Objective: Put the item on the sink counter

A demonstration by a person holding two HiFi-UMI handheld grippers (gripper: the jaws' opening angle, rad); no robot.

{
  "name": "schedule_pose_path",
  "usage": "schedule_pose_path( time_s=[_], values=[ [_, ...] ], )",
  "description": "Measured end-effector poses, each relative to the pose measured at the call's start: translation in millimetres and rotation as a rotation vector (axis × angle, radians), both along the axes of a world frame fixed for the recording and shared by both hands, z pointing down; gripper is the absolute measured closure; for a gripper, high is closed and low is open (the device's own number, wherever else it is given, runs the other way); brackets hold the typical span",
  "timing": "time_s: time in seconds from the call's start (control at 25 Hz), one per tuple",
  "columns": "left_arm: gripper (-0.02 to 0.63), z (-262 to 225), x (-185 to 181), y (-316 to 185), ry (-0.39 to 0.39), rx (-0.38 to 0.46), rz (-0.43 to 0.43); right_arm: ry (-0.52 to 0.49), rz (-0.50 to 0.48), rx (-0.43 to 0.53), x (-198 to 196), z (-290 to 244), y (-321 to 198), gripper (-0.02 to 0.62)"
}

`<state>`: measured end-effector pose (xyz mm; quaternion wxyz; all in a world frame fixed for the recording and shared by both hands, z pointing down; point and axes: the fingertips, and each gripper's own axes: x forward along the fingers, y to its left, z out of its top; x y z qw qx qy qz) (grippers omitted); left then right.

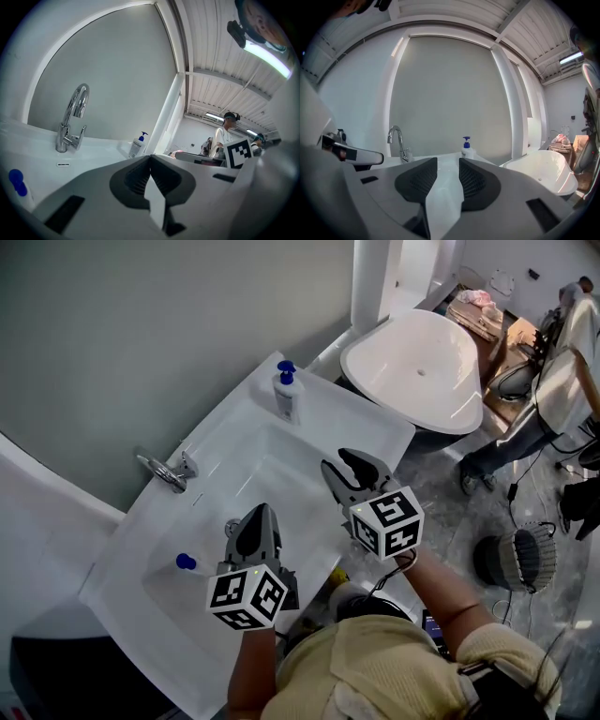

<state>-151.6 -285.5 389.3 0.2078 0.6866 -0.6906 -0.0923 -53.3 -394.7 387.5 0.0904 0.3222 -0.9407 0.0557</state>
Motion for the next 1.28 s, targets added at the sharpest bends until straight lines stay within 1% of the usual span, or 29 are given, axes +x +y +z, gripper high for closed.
schedule_pose_path(
  time_s=[0.24,0.64,0.8,1.0,1.16,1.28],
  values=[
    [0.569,0,9,15,-0.006,-0.006,0.002,-0.013,-0.001,-0.017,11,0,22,0.465],
    [0.569,3,18,33,-0.005,-0.012,0.021,-0.016,0.007,-0.048,26,5,46,0.491],
    [0.569,5,21,39,0.010,-0.014,0.028,-0.036,0.008,-0.047,29,2,58,0.515],
    [0.569,9,29,45,0.015,-0.020,0.050,-0.025,0.012,-0.049,33,5,70,0.528],
    [0.569,7,31,48,0.006,-0.014,0.055,-0.010,0.024,-0.068,38,8,74,0.535],
    [0.569,9,32,49,0.000,-0.020,0.065,-0.013,0.030,-0.104,40,14,77,0.540]
  ],
)
